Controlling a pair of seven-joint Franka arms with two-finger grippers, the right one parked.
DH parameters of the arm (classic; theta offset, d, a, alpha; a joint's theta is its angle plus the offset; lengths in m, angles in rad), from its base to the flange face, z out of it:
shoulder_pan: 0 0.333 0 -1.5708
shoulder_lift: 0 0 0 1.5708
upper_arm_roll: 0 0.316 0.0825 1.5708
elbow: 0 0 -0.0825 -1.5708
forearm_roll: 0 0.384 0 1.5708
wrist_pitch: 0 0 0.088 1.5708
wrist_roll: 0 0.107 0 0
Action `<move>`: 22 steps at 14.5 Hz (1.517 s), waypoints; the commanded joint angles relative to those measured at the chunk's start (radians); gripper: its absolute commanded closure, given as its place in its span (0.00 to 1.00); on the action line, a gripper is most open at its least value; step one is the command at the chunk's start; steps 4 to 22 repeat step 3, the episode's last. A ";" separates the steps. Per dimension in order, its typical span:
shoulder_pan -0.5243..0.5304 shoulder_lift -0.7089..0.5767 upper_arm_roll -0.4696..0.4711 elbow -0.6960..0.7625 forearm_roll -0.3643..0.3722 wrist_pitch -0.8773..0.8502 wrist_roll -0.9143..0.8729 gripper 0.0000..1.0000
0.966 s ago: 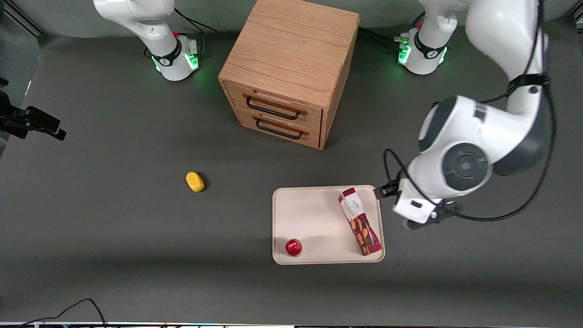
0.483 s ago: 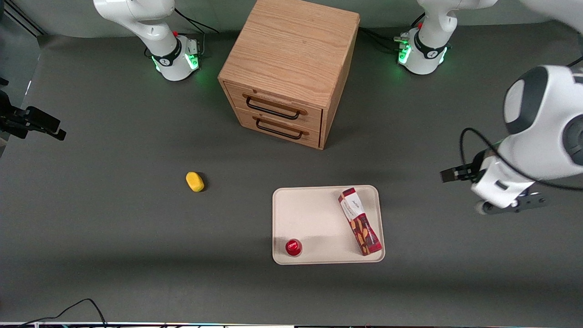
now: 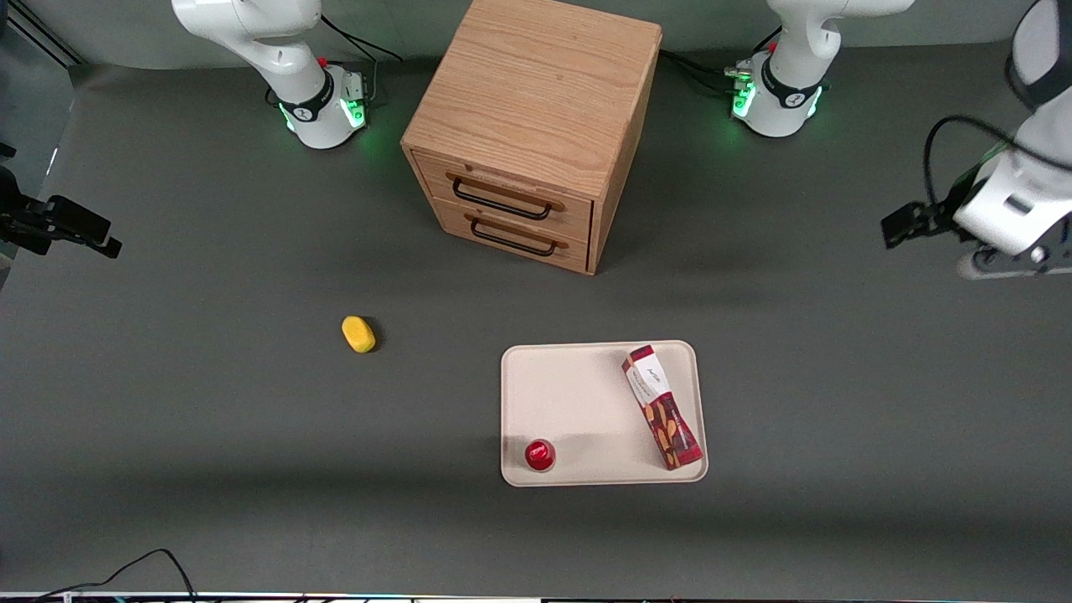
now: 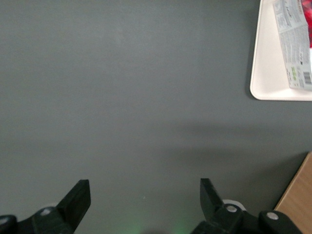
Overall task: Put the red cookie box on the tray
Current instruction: 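Raise the left gripper away from the tray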
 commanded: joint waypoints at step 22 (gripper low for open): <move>-0.018 -0.044 0.057 0.021 -0.047 -0.048 0.047 0.00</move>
